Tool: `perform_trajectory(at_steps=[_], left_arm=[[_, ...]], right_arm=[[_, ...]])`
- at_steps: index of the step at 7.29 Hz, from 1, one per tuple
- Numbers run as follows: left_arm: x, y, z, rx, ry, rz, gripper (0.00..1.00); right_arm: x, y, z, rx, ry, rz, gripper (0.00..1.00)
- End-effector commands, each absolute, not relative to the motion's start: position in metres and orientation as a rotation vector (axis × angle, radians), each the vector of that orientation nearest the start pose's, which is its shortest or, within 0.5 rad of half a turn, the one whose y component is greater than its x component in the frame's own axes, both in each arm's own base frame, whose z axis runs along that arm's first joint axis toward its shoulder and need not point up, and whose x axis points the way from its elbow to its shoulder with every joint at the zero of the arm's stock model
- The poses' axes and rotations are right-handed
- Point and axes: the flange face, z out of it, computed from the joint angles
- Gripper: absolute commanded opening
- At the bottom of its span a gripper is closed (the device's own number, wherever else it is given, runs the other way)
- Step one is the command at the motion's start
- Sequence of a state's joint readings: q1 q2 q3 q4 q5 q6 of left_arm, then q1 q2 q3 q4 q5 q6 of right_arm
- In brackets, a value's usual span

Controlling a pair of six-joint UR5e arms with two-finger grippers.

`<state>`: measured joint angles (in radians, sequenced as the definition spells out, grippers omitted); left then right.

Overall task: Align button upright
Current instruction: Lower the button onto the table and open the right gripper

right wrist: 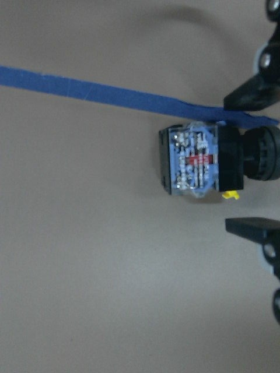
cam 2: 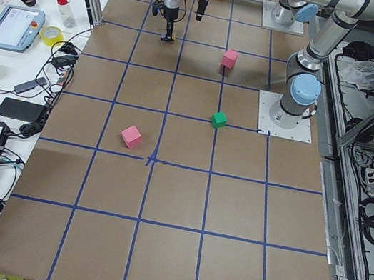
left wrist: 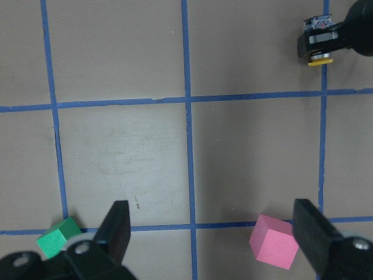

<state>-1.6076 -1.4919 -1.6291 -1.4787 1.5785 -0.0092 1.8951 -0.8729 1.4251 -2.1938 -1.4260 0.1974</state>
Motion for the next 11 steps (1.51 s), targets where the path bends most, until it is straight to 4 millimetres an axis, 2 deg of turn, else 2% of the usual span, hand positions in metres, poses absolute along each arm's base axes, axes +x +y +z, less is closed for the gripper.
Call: perform_trajectory(at_steps=[1,3,4,5,6,7,8,9,10,11], left_arm=[[-0.150,-0.464,0.506,0.043,3.131,-0.176,1.00],[-0.151,-0.463,0.505,0.045,3.133,-0.173,1.00],[-0.151,-0.463,0.502,0.045,3.134,-0.162,1.00],[-0.152,-0.463,0.495,0.036,3.133,-0.145,1.00],[-0.152,-0.463,0.485,0.026,3.139,-0.114,1.00],[-0.153,-0.465,0.474,0.026,3.140,-0.125,1.00],[-0.161,-0.468,0.460,0.012,3.138,-0.192,1.00],[-0.182,-0.464,0.436,-0.070,3.142,-0.281,1.00],[-0.201,-0.458,0.407,-0.142,3.136,-0.392,1.00],[-0.212,-0.451,0.371,-0.190,3.073,-0.515,1.00]], right_arm=[[0.360,-0.621,0.236,-0.228,2.993,-0.113,1.00],[0.326,-0.595,0.310,-0.235,3.129,-0.051,1.00],[0.309,-0.580,0.338,-0.210,3.141,0.000,1.00],[0.271,-0.570,0.369,-0.169,3.142,0.047,1.00],[0.210,-0.568,0.403,-0.118,3.135,0.068,1.00],[0.165,-0.553,0.433,-0.063,3.133,0.134,1.00],[0.149,-0.530,0.459,-0.011,3.146,0.171,1.00],[0.142,-0.517,0.480,-0.003,3.196,0.121,1.00],[0.136,-0.520,0.483,-0.007,3.236,0.089,1.00],[0.138,-0.522,0.484,-0.001,3.223,0.073,1.00]])
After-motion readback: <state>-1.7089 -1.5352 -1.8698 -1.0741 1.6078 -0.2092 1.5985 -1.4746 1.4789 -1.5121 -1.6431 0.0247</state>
